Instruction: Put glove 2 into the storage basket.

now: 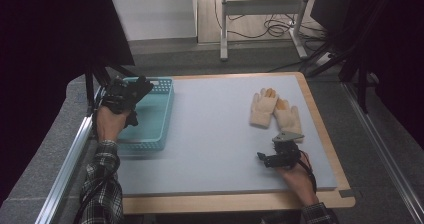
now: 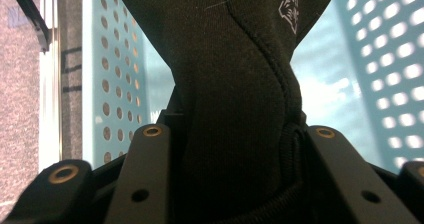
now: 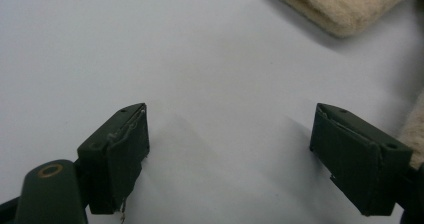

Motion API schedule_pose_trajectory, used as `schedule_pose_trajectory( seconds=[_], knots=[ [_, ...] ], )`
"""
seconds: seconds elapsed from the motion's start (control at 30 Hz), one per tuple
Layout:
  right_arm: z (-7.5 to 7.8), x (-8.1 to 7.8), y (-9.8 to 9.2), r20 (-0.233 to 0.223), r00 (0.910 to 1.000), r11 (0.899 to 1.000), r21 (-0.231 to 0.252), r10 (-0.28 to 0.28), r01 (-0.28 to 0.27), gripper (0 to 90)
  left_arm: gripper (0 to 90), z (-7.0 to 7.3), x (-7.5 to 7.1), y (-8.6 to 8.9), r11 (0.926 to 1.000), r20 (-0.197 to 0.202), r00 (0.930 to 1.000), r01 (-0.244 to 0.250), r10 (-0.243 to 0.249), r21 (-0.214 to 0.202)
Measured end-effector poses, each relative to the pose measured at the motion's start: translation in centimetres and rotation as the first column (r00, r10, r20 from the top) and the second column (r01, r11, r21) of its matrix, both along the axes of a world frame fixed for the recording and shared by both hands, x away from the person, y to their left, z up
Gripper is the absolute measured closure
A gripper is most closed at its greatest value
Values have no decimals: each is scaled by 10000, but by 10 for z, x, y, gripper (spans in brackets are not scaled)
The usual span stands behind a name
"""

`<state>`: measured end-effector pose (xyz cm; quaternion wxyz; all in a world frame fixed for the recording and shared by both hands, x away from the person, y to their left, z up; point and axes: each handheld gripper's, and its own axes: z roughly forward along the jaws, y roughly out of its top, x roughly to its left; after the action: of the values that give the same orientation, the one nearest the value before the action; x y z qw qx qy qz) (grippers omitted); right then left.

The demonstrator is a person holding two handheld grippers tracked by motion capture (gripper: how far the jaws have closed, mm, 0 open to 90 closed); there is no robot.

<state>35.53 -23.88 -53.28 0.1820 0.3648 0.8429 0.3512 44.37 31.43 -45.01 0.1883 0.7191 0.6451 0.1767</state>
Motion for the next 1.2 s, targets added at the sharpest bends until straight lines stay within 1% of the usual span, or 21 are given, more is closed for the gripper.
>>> schedule_pose_trajectory(
  seconds=[0.17, 0.2, 0.23, 0.3, 0.37, 0.43, 0.5, 0.57, 0.63, 0.67, 0.73, 0.8, 0.83, 0.87, 0.9, 0.93, 0.97, 1.0, 1.07, 1.13, 1.2],
  knots=[
    [0, 0, 0, 4, 10000, 10000, 0, -2, 2, 155, 619, -19, 10, 1, 10000, -502, 9987, 76, -77, -25],
    [0, 0, 0, 3, 10000, 10000, -1, -2, 2, 155, 618, -23, 13, 1, 10000, -638, 9980, 45, -44, 9],
    [0, 0, 0, 5, 10000, 10000, -1, 0, 0, 155, 617, -27, 16, 1, 9999, -817, 9967, 34, -22, 152],
    [0, 0, 0, 4, 10000, 10000, 1, -2, 2, 155, 615, -32, 22, 1, 9993, -1014, 9948, -64, 100, 356],
    [0, 0, 0, 3, 10000, 10000, 1, -1, 1, 155, 612, -36, 26, 1, 9993, -1151, 9932, -124, 163, 349],
    [0, 0, 0, 0, 10000, 10000, 6, -2, 2, 156, 607, -41, 30, 1, 9988, -1319, 9910, -164, 225, 469],
    [0, 0, 0, 2, 10000, 10000, 5, -1, 1, 156, 598, -46, 33, 1, 9975, -1581, 9871, -162, 271, 694],
    [0, 0, 0, 2, 10000, 10000, 6, -2, 2, 155, 579, -50, 36, 0, 9958, -1910, 9812, -106, 278, 907],
    [0, 0, 0, 3, 10000, 10000, 6, -2, 2, 155, 529, -54, 38, 0, 9941, -2089, 9774, -85, 311, 1082],
    [0, 0, 0, 4, 10000, 10000, 6, 0, 0, 155, 492, -56, 39, 1, 9926, -2244, 9738, -87, 359, 1208],
    [0, 0, 0, 1, 10000, 10000, 7, -1, 1, 155, 396, -58, 39, 2, 9917, -2396, 9702, -59, 368, 1284],
    [0, 0, 0, 0, 10000, 10000, 6, -1, 1, 156, 351, -57, 39, 2, 9944, -2467, 9690, 159, 103, 1040],
    [0, 0, 0, 0, 10000, 10000, 9, 0, 0, 155, 298, -56, 39, 1, 9946, -2489, 9685, 227, 33, 1015],
    [0, 0, 0, 1, 10000, 10000, 7, -2, 2, 155, 240, -55, 39, -1, 9935, -2417, 9703, 325, -53, 1087],
    [0, 0, 0, -1, 10000, 10000, 8, -3, 3, 155, 197, -53, 38, -1, 9933, -2401, 9706, 414, -144, 1077],
    [0, 0, 0, 1, 10000, 10000, 3, 0, 0, 155, 190, -50, 37, -2, 9935, -2333, 9722, 454, -200, 1043],
    [0, 0, 0, 0, 10000, 10000, 3, -2, 2, 155, 137, -48, 37, -1, 9939, -2246, 9742, 463, -227, 1003],
    [0, 0, 0, 1, 10000, 10000, 4, -2, 2, 155, 117, -46, 36, -1, 9948, -2152, 9762, 471, -267, 898],
    [0, 0, 0, -2, 10000, 10000, 3, 0, 0, 155, 106, -38, 33, 3, 9981, -1840, 9823, 440, -355, 426],
    [0, 0, 0, 0, 10000, 10000, 2, 0, 0, 155, 86, -33, 31, 5, 9987, -1680, 9850, 442, -395, 241],
    [0, 0, 0, 1, 10000, 10000, 2, 1, -1, 155, 78, -26, 27, 7, 9986, -1358, 9893, 532, -527, 4]
  ],
)
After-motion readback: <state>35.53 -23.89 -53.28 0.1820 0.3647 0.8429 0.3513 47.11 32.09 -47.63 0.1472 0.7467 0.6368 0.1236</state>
